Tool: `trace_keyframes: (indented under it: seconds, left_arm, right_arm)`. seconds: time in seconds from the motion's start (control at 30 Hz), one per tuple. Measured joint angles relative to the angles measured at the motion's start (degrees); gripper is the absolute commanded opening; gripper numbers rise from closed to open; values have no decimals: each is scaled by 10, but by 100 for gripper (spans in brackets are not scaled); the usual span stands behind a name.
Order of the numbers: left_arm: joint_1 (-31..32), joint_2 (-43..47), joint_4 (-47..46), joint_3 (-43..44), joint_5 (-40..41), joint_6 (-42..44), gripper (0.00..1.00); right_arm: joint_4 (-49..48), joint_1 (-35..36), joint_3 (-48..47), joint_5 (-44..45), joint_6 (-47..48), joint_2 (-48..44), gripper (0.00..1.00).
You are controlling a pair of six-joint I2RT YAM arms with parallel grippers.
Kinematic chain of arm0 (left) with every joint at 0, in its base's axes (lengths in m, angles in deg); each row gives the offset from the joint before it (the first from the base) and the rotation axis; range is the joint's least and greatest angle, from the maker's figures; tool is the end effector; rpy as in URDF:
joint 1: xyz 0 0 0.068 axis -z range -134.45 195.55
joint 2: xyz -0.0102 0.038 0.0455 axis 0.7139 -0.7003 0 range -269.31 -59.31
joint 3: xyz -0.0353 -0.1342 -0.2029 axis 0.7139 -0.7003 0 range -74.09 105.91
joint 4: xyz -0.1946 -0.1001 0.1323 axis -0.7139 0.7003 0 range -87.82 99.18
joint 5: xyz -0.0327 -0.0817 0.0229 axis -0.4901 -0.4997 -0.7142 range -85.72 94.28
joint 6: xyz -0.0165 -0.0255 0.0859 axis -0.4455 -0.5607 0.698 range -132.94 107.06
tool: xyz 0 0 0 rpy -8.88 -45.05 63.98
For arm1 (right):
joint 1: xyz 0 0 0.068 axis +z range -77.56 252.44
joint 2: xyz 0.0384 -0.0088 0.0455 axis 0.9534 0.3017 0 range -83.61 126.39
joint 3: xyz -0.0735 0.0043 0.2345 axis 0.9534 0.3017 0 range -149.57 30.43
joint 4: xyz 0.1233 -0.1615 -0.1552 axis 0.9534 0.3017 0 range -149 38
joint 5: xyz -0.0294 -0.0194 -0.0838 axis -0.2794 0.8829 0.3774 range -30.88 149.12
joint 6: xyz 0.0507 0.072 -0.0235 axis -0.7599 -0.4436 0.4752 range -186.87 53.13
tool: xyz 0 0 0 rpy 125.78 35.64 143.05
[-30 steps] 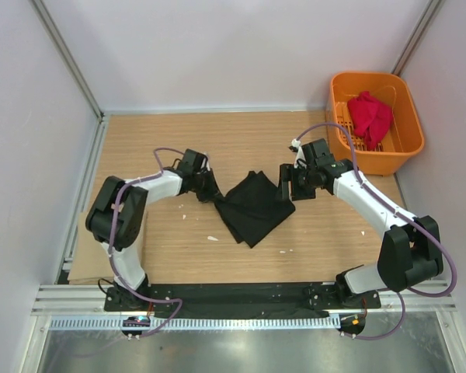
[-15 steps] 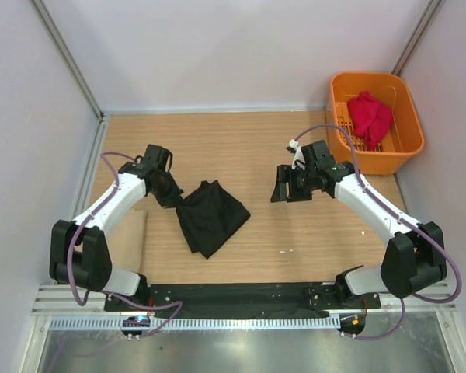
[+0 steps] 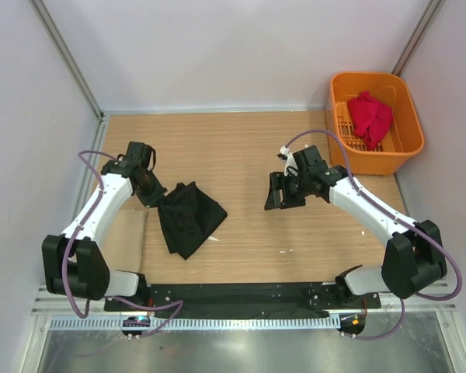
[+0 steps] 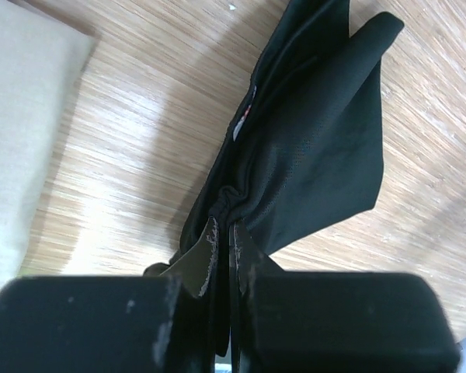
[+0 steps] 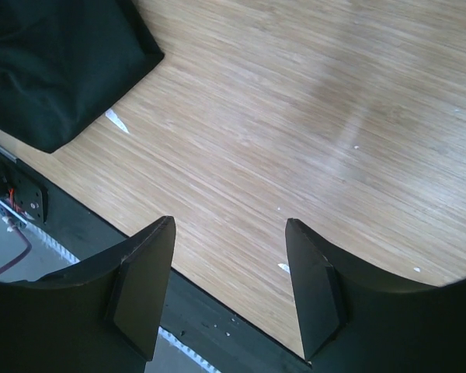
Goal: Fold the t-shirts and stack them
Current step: Neatly place the folded tshirt to the corner
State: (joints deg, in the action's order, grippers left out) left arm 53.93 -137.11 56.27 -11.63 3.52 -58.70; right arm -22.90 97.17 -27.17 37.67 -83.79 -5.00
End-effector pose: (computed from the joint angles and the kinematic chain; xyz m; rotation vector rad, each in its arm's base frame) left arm 0.2680 -0.0405 0.1932 -0.8996 2.6699 -0.2493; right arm 0.2593 0.1524 0.1893 -0.3269 2.6227 0.7443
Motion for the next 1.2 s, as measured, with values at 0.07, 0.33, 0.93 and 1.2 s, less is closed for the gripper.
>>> trace_keyframes:
  seconds: [0.07, 0.33, 0.93, 1.2]
  left_arm:
    - [0, -2, -4, -2, -8, 2, 0]
    - [0, -33, -35, -39, -29, 16, 0]
    - [0, -41, -5, -29, 127, 43, 59]
    - [0, -5, -6, -5, 131, 75, 64]
  right_arm:
    - [-3, 7, 2, -4, -2, 2, 65]
    - [-39, 60, -18, -24, -19, 89, 49]
    - [-214, 222, -262, -86, -167, 408, 4]
    - [-210, 215, -240, -14, -177, 419, 4]
